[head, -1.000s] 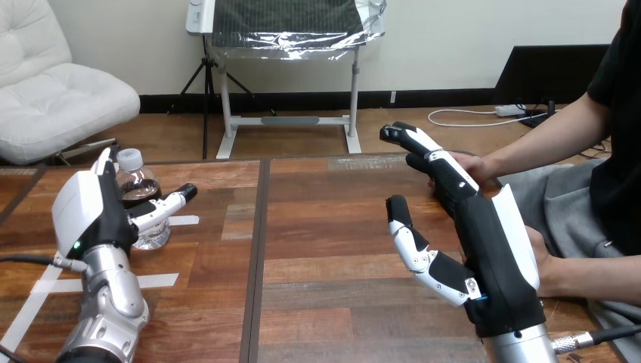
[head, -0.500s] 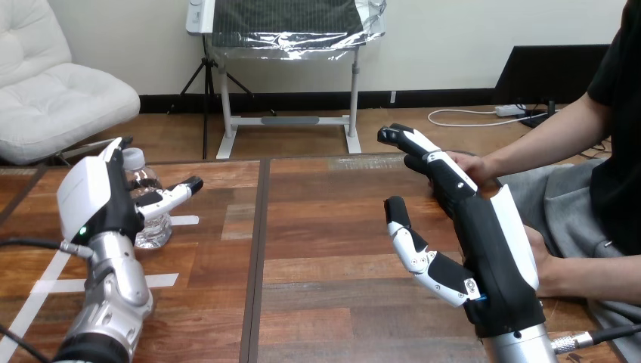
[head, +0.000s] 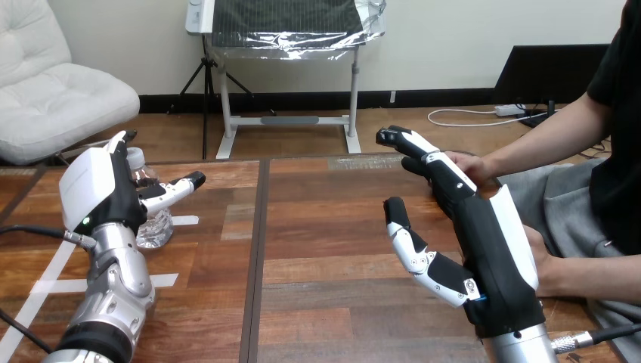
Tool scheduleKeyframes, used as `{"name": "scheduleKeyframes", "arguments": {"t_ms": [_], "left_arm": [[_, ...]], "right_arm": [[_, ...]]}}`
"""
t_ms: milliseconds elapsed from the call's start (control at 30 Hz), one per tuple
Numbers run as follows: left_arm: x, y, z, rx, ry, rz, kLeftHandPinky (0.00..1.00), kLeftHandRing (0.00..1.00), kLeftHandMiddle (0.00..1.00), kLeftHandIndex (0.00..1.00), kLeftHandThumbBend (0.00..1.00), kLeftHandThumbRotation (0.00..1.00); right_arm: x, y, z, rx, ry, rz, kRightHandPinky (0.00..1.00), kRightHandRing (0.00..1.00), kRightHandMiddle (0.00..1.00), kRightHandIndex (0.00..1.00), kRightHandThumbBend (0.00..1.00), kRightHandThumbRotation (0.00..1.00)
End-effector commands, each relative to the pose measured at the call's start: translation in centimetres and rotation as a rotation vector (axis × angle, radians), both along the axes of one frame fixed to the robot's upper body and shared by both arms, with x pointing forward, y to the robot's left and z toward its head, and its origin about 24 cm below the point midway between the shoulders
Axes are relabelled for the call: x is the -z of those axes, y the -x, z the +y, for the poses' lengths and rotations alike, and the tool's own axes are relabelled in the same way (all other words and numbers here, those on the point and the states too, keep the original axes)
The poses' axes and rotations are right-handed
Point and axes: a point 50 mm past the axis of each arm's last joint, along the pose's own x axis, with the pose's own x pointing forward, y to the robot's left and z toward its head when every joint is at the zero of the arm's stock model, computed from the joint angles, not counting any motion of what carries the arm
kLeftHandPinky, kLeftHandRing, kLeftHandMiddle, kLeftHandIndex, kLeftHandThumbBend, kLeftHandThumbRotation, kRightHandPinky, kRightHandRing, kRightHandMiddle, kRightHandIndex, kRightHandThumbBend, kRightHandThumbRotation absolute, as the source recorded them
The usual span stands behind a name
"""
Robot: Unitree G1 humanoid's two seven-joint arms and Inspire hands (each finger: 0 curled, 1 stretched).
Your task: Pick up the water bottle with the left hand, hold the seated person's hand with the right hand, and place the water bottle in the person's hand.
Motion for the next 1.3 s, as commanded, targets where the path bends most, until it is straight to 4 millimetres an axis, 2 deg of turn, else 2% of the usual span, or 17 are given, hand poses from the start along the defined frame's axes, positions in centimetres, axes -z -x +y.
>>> {"name": "scheduleKeyframes", "arguments": {"t_ms": [0, 733, 933, 1000, 1267], "left_arm": [[-2.45, -1.52, 0.06, 0.006, -0.033, -0.063, 0.78, 0.85, 0.87, 0.86, 0.89, 0.49], [-2.01, -1.13, 0.25, -0.02, 0.003, -0.086, 0.73, 0.79, 0.83, 0.82, 0.84, 0.43], [-1.97, -1.0, 0.37, -0.024, 0.049, -0.107, 0.68, 0.76, 0.79, 0.78, 0.79, 0.31], [-1.98, -0.98, 0.39, -0.026, 0.065, -0.113, 0.66, 0.73, 0.75, 0.76, 0.78, 0.24], [-1.9, -0.86, 0.56, -0.027, 0.137, -0.125, 0.59, 0.67, 0.69, 0.7, 0.76, 0.1]], "right_arm": [[-1.22, -0.68, -0.19, -0.005, 0.005, -0.064, 0.87, 0.9, 0.9, 0.82, 0.17, 0.0], [-1.2, -0.74, -0.26, -0.005, 0.021, -0.066, 0.88, 0.9, 0.88, 0.81, 0.17, 0.0], [-1.21, -0.76, -0.24, -0.006, 0.021, -0.065, 0.88, 0.9, 0.88, 0.81, 0.17, 0.0], [-1.22, -0.78, -0.23, -0.008, 0.02, -0.065, 0.88, 0.9, 0.88, 0.81, 0.16, 0.0], [-1.19, -0.81, -0.21, -0.012, 0.017, -0.066, 0.88, 0.9, 0.88, 0.81, 0.16, 0.0]]}}
